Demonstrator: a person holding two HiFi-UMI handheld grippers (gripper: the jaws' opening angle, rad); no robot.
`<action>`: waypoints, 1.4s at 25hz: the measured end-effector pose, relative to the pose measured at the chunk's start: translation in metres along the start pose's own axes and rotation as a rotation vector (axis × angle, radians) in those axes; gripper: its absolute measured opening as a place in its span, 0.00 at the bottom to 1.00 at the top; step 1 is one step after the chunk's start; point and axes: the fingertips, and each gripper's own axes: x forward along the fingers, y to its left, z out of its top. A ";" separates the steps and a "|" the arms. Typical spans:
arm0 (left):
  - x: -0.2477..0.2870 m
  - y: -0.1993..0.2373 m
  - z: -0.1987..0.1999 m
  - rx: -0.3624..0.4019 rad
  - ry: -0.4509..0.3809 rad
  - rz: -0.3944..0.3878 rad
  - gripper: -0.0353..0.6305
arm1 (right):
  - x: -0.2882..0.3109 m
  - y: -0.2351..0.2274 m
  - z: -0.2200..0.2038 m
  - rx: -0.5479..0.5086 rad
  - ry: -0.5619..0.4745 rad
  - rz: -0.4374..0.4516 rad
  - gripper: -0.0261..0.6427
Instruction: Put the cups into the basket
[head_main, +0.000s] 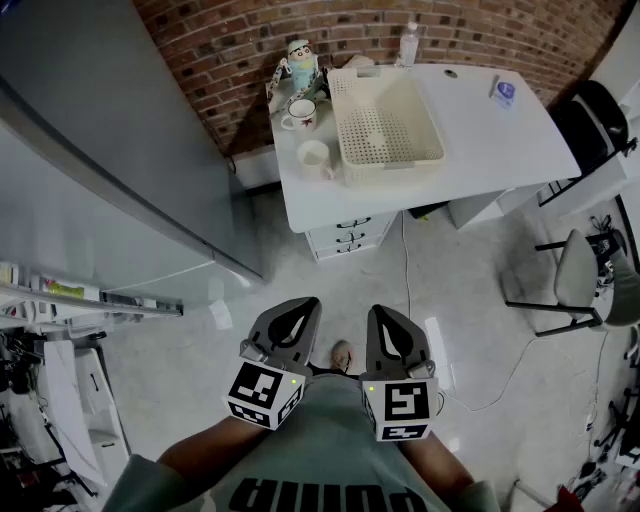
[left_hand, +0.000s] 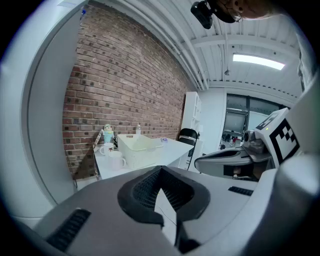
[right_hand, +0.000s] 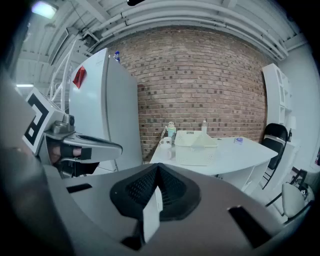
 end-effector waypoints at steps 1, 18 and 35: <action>0.001 0.000 0.000 0.000 -0.001 0.000 0.06 | 0.000 -0.002 -0.001 -0.004 0.003 -0.002 0.05; 0.006 -0.004 0.004 -0.005 -0.008 0.000 0.06 | -0.001 -0.008 0.001 0.042 -0.017 0.038 0.06; 0.013 0.003 0.008 -0.003 0.000 0.010 0.06 | 0.017 -0.011 0.002 0.048 -0.001 0.059 0.06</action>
